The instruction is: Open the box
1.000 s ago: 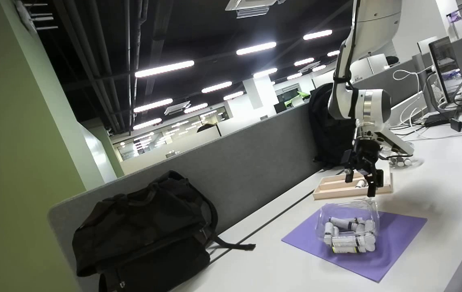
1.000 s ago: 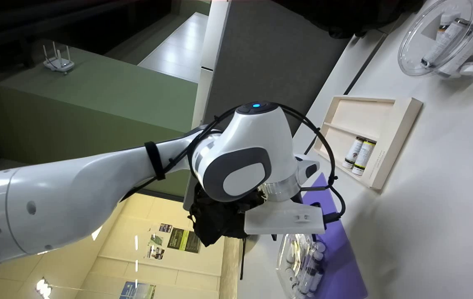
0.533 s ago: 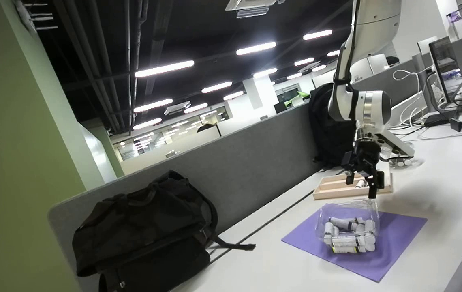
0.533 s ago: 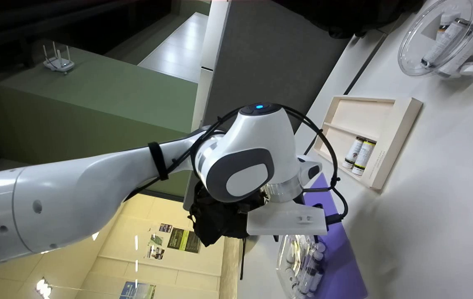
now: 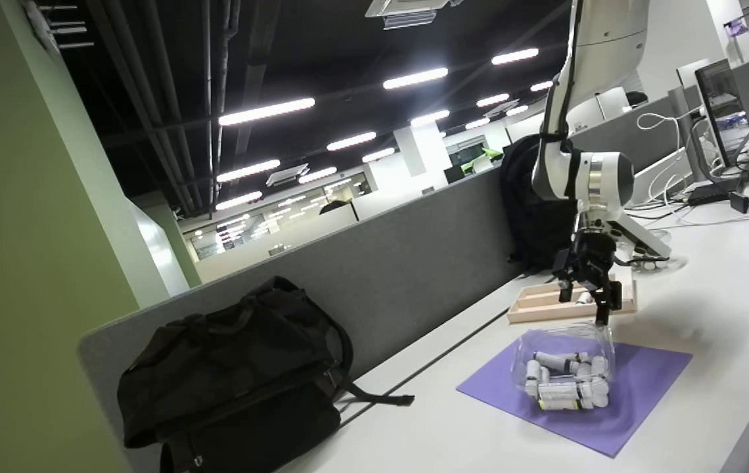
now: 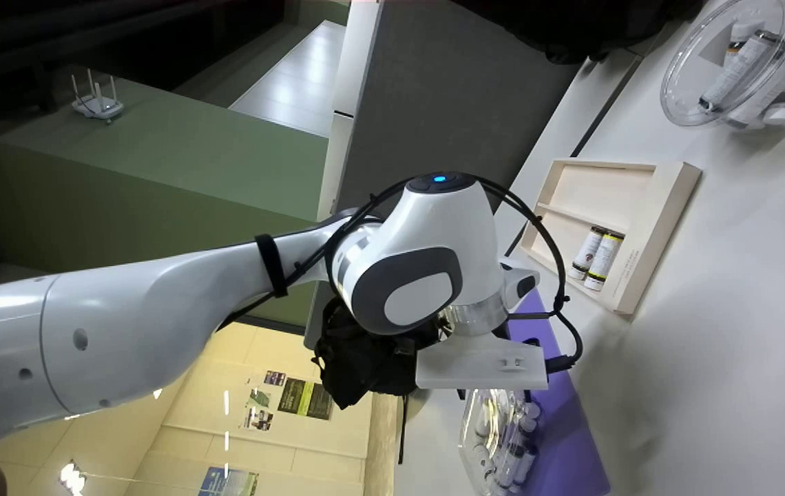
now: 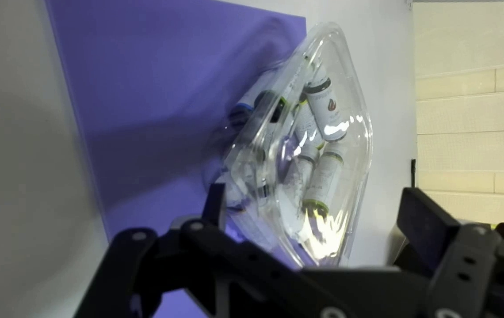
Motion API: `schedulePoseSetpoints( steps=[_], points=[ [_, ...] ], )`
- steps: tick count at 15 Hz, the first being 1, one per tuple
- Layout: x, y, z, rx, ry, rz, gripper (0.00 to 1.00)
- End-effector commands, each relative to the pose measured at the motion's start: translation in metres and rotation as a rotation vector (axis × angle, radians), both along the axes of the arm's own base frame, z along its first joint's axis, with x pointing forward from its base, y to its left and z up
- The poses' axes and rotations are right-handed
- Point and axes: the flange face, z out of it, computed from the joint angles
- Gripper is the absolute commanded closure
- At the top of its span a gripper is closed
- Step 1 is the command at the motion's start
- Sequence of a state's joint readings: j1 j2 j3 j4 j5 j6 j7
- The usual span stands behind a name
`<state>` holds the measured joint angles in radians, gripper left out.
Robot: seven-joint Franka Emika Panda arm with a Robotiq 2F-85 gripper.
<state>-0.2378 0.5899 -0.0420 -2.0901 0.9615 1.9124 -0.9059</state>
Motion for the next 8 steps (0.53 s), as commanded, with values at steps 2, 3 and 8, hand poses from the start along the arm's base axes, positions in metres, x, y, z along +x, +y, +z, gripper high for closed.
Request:
schedulePoseSetpoints(
  steps=[2,3,8],
  points=[
    [0.0112,0.0054,0.0072,0.049,-0.026,0.004,0.0],
    [0.0118,0.0068,0.0075,0.06,-0.027,0.004,0.0],
    [0.0135,0.007,0.0115,0.159,-0.005,-0.001,0.0]
  ],
)
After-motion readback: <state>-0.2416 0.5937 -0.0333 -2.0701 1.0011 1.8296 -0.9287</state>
